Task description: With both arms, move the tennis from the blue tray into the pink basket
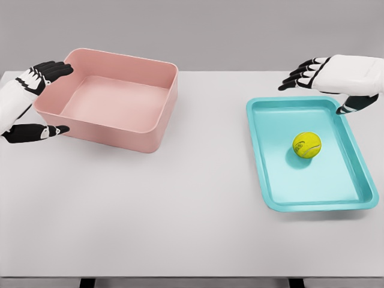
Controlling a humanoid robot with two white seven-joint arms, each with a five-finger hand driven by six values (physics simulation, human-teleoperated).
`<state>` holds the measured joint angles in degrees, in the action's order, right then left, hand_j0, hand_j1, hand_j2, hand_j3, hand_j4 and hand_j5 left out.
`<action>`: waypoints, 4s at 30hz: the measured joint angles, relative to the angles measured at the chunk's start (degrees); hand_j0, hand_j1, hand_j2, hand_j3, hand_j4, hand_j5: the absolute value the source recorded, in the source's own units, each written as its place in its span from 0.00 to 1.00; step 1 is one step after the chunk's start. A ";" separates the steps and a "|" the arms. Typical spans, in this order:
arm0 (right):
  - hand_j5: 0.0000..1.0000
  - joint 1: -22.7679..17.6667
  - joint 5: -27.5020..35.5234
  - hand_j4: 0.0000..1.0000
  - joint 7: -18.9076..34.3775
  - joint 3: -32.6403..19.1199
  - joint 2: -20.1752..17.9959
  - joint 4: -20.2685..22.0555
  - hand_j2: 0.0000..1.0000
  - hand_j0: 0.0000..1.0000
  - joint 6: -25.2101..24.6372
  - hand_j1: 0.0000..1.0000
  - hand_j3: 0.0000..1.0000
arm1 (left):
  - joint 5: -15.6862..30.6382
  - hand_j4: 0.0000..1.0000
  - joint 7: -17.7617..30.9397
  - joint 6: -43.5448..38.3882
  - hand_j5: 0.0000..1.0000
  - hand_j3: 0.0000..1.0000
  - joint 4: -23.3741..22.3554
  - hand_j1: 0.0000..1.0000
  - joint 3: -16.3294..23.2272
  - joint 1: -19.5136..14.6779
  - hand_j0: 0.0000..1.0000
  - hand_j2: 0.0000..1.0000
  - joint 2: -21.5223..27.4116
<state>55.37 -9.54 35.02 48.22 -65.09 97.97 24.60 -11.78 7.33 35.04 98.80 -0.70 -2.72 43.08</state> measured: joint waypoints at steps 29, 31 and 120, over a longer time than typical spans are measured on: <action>1.00 -0.88 30.31 1.00 0.00 16.04 -2.91 -19.95 1.00 1.00 -4.31 1.00 1.00 | -0.13 1.00 0.00 0.00 1.00 1.00 0.23 1.00 0.00 0.00 1.00 1.00 0.11; 1.00 -0.70 30.13 1.00 -0.01 16.85 -1.57 -21.57 1.00 1.00 -4.31 1.00 1.00 | -0.13 1.00 0.00 0.00 1.00 1.00 0.23 1.00 0.00 0.00 1.00 1.00 0.11; 0.36 2.81 15.80 0.36 -0.09 23.09 33.12 -13.05 0.36 0.36 -2.26 0.36 0.36 | 27.66 1.00 -0.71 -0.01 1.00 1.00 2.19 1.00 2.32 22.59 1.00 1.00 10.37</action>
<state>58.18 6.26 34.93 71.31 -31.97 84.92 22.34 15.89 6.62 35.03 100.99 1.63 19.86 53.45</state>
